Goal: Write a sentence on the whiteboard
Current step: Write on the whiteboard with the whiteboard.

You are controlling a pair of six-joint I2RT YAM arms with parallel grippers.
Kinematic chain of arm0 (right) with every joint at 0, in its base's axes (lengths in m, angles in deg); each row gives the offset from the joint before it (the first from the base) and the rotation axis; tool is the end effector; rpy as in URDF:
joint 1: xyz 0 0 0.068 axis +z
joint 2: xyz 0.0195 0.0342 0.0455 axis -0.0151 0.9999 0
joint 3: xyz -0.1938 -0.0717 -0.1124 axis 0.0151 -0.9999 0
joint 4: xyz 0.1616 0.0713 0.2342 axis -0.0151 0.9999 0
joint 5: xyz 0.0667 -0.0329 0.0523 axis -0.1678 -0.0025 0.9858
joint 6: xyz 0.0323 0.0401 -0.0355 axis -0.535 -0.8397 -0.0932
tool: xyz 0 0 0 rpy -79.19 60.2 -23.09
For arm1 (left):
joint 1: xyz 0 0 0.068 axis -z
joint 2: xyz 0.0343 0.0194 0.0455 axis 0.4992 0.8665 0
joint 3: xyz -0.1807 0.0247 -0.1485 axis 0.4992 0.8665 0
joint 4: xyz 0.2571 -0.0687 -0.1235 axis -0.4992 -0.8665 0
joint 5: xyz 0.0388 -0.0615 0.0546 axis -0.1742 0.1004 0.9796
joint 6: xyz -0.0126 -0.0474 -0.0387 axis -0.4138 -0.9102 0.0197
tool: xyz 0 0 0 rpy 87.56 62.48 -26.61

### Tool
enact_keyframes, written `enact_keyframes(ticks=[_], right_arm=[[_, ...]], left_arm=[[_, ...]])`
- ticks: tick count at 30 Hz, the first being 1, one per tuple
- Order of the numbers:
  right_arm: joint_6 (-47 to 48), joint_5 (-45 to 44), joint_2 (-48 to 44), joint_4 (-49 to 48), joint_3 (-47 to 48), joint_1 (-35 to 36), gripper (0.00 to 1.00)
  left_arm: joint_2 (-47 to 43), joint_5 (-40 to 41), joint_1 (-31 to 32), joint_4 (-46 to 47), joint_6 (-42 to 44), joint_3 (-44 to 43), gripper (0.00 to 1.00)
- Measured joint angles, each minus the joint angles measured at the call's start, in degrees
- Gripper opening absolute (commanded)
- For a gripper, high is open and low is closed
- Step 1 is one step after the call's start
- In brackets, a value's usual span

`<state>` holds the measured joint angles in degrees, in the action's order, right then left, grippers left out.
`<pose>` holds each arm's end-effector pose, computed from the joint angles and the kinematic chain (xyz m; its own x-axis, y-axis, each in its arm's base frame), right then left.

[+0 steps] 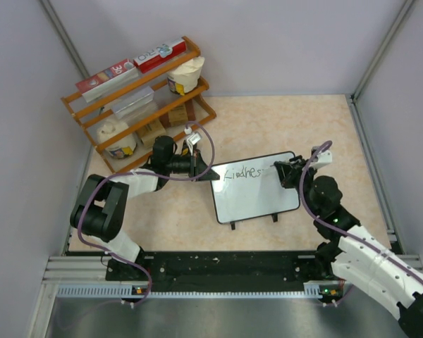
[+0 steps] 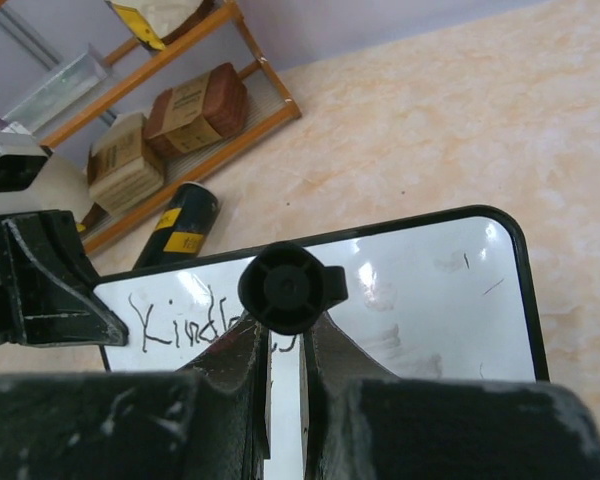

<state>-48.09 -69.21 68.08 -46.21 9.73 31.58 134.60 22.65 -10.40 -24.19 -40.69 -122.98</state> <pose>0.2150 0.1241 0.2315 -0.1830 0.4041 -0.8962 -0.2816 0.8519 0.4416 0.3139 -0.1559 0.1258 -0.7341 0.0504 -0.6772 0.6697 0.2186 -0.7097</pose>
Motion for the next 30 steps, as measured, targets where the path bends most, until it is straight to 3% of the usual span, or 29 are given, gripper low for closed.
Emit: enact_keyframes(ticks=[30], right_arm=[[0.72, 0.76, 5.77, -0.85, 0.44, -1.11, 0.00]], left_arm=[[0.00, 0.07, 0.00, -0.35, 0.02, 0.00, 0.00]])
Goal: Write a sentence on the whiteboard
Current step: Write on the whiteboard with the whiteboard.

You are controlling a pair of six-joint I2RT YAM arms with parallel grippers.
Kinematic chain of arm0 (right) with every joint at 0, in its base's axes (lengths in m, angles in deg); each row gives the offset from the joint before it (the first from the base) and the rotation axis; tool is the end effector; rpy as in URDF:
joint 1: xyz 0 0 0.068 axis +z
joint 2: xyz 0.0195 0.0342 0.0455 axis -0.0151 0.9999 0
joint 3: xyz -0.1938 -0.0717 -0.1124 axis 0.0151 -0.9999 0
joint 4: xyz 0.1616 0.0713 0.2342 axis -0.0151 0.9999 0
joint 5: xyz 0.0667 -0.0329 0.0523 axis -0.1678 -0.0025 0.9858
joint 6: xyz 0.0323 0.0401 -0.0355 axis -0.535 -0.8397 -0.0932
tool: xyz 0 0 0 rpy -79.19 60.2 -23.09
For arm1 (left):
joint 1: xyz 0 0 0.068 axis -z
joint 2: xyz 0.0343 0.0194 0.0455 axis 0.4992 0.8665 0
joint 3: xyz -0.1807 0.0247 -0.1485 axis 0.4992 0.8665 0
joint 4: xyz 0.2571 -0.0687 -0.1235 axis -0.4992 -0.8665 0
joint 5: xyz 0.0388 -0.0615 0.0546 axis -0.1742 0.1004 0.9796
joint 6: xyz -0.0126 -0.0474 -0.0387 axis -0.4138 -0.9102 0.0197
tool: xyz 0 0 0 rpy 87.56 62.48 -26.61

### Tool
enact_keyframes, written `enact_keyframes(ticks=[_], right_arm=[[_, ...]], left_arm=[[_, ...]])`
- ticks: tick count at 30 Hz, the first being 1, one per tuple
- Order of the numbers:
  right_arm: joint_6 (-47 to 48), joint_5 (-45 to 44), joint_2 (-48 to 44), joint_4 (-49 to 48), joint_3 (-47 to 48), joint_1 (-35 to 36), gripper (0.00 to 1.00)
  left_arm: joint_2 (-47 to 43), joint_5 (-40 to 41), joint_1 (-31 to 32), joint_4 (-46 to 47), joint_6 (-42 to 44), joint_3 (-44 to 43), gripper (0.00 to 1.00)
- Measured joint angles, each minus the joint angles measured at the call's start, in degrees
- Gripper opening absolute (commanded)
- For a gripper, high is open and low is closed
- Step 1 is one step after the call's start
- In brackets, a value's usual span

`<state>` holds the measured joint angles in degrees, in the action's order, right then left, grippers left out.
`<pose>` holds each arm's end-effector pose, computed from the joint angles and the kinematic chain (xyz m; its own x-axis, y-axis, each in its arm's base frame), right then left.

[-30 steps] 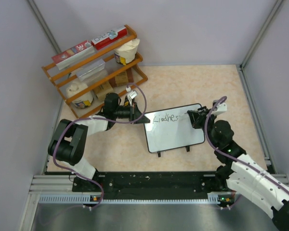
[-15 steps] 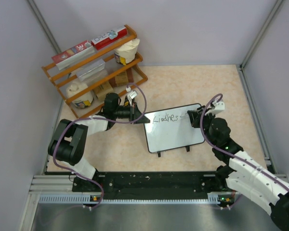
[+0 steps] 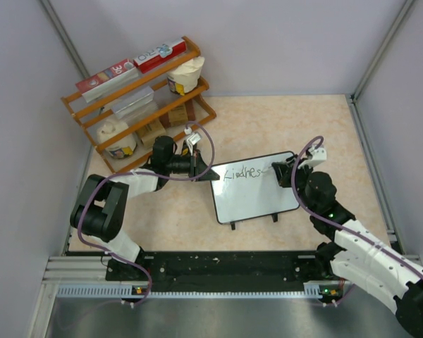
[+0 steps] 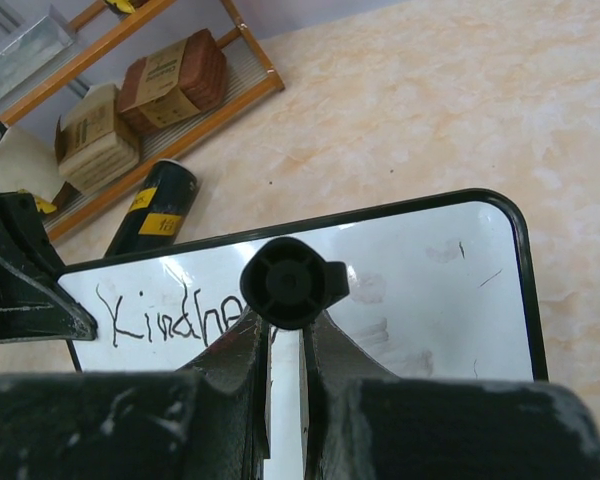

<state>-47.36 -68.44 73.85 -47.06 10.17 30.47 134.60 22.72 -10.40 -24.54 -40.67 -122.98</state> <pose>0.2269 0.1265 0.2128 -0.2376 0.3580 -0.9030 -0.2505 0.8756 0.4131 0.3137 -0.1558 0.1252 -0.7377 0.0513 -0.6732 0.6658 0.2211 -0.7126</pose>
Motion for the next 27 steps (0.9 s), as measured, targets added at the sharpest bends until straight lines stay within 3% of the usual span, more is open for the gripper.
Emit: enact_keyframes(ticks=[27], right_arm=[[0.50, 1.20, -1.75, 2.12, -0.70, 0.00, 0.00]], left_arm=[[0.00, -0.04, 0.00, -0.11, 0.22, -0.09, 0.00]])
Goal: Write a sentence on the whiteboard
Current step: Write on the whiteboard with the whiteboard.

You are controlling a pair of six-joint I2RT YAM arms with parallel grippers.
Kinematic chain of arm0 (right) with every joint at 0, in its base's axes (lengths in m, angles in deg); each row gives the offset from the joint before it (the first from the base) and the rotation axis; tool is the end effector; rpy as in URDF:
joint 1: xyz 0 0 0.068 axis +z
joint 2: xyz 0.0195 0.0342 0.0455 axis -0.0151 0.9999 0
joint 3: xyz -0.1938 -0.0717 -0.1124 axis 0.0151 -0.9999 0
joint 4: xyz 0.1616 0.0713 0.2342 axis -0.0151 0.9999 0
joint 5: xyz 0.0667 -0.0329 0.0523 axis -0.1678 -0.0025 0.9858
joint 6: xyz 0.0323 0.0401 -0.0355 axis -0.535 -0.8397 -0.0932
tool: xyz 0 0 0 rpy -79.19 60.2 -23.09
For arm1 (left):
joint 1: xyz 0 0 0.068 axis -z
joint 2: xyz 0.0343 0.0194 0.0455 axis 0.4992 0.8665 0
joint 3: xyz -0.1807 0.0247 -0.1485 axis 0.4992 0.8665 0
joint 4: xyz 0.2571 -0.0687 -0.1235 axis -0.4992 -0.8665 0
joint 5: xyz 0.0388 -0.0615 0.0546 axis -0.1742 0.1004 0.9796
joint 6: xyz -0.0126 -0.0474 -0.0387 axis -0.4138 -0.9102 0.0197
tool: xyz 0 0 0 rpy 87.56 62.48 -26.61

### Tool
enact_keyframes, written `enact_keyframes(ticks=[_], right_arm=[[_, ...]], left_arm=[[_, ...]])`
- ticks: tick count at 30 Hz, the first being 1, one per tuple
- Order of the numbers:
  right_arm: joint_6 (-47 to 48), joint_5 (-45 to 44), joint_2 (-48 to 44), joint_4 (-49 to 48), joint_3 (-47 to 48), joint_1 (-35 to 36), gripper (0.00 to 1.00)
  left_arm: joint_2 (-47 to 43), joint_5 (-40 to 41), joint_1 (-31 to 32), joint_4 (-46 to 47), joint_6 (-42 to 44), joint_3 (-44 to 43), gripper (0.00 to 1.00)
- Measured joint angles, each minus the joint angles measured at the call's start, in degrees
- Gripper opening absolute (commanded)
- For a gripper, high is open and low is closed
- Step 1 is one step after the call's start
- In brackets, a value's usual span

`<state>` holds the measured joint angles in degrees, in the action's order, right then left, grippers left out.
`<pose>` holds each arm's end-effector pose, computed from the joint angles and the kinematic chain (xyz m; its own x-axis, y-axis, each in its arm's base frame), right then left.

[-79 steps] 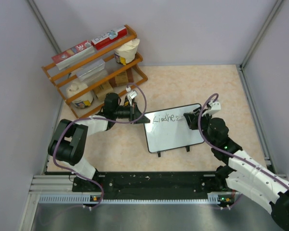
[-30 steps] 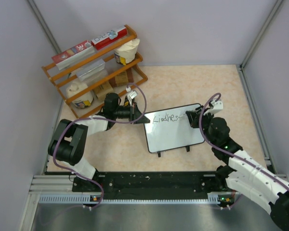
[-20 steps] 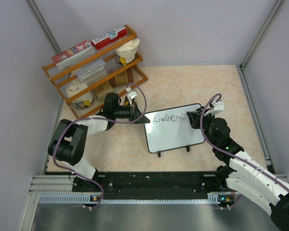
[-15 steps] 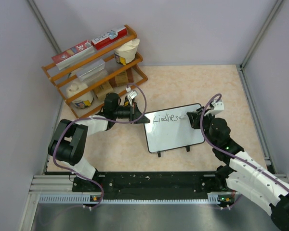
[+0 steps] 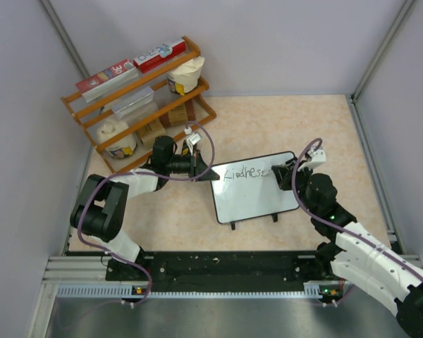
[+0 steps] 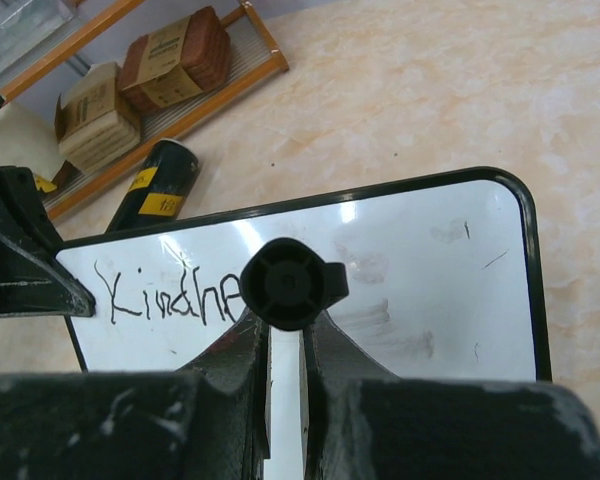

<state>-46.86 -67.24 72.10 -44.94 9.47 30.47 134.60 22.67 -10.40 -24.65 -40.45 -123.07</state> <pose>0.2229 0.1252 0.2107 -0.2583 0.3386 -0.9048 -0.2638 0.8763 0.4032 0.3139 -0.1559 0.1255 -0.7354 0.0526 -0.6756 0.6684 0.2202 -0.7104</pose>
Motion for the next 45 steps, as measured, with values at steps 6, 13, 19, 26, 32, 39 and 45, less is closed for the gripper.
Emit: enact_keyframes(ticks=[6, 13, 19, 26, 32, 39, 45], right_arm=[[-0.66, 0.96, 0.35, -0.76, -0.11, 0.00, 0.00], [-1.64, 1.25, -5.42, -0.72, -0.55, -0.02, 0.00], [-1.44, 1.49, -13.00, -0.15, -0.28, -0.02, 0.00], [0.42, 2.47, -13.60, 4.55, -0.02, -0.02, 0.00], [1.73, 3.65, -13.57, 6.69, -0.02, -0.02, 0.00], [2.01, 5.18, -13.07, 8.22, -0.02, -0.02, 0.00], [1.99, 7.52, -11.98, 8.55, 0.02, -0.90, 0.00]], left_arm=[[0.00, 0.00, 0.00, 0.00, 0.02, 0.00, 0.00], [0.00, -0.02, 0.00, 0.00, 0.15, 0.00, 0.00], [0.00, -0.04, 0.00, 0.00, 0.17, 0.00, 0.00], [-0.13, 0.04, 0.00, -0.31, 0.26, 0.00, 0.00], [-2.08, 0.87, 0.15, -2.82, 1.75, 0.09, 0.00], [-3.06, 1.31, 0.31, -3.98, 2.62, 0.20, 0.00], [-3.15, 1.31, 0.33, -4.07, 2.78, 0.22, 0.00]])
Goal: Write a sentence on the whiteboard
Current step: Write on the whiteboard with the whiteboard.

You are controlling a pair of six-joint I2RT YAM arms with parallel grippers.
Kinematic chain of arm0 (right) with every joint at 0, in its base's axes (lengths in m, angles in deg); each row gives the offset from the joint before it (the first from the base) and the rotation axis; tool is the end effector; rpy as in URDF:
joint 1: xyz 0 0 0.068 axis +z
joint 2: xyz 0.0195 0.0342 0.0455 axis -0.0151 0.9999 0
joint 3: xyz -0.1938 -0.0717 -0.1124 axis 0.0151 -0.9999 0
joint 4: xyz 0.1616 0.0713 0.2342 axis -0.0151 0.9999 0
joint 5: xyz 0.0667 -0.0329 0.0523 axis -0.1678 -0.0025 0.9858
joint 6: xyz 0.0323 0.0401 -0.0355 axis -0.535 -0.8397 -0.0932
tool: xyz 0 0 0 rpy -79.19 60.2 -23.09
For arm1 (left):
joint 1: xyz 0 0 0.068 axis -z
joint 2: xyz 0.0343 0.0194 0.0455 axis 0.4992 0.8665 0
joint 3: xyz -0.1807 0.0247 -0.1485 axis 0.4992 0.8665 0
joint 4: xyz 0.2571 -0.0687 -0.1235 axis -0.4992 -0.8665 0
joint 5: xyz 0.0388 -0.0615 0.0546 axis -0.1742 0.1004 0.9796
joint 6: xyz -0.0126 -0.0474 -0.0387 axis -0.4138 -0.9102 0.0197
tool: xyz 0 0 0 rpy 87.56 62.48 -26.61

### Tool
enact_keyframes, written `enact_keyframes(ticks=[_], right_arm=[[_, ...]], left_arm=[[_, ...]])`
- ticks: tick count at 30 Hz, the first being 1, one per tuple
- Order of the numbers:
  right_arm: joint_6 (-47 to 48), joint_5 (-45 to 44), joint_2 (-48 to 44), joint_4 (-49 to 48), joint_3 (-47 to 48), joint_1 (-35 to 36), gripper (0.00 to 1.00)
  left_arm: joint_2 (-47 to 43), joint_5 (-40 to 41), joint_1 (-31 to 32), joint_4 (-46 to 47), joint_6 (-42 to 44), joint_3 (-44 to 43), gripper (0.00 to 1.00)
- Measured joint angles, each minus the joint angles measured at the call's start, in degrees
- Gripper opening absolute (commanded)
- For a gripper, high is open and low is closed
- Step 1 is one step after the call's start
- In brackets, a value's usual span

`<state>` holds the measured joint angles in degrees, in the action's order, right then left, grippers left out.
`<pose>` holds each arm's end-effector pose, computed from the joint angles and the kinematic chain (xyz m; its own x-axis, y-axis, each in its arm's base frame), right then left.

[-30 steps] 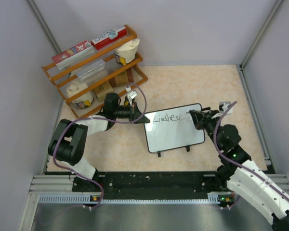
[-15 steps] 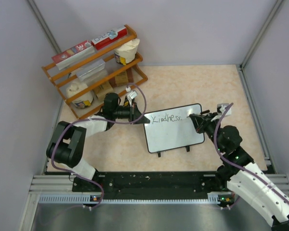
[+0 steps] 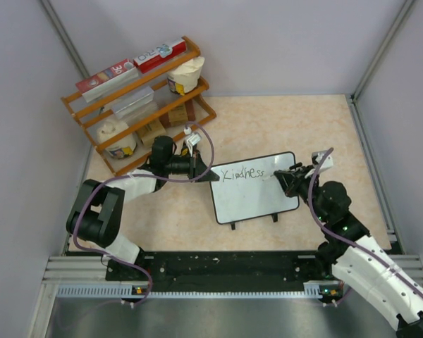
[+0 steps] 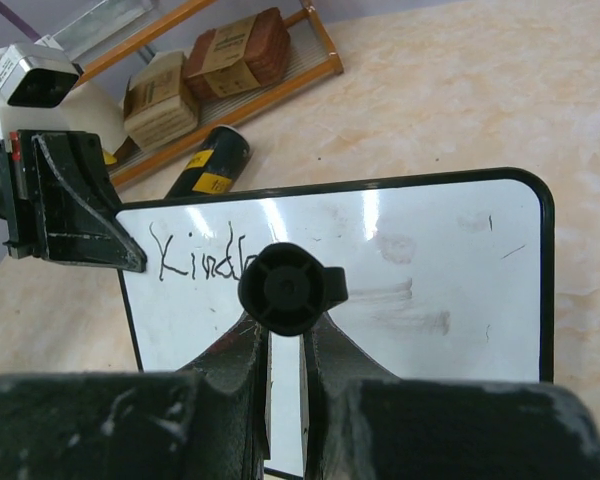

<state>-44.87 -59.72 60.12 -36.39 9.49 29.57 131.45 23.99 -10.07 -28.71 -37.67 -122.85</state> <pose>0.2005 0.1145 0.2395 -0.2444 0.3193 -0.9156 -0.3884 0.8330 0.3941 0.3096 -0.1559 0.1356 -0.7138 0.0637 -0.6975 0.6895 0.2387 -0.6838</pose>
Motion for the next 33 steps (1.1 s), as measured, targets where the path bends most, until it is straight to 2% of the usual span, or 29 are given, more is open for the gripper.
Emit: enact_keyframes(ticks=[8, 15, 33], right_arm=[[-0.50, 6.03, 2.67, 0.94, 1.20, -3.63, 0.00], [-0.48, 7.39, 2.47, 2.25, 2.60, -6.43, 0.00], [0.00, -1.92, 5.64, 2.01, 5.68, -8.11, 0.00]], left_arm=[[0.00, -0.02, 0.00, 0.00, 0.02, 0.00, 0.00], [0.00, 0.00, 0.00, -0.02, 0.02, 0.00, 0.00], [0.00, -0.02, 0.00, -0.15, 0.04, 0.00, 0.00]])
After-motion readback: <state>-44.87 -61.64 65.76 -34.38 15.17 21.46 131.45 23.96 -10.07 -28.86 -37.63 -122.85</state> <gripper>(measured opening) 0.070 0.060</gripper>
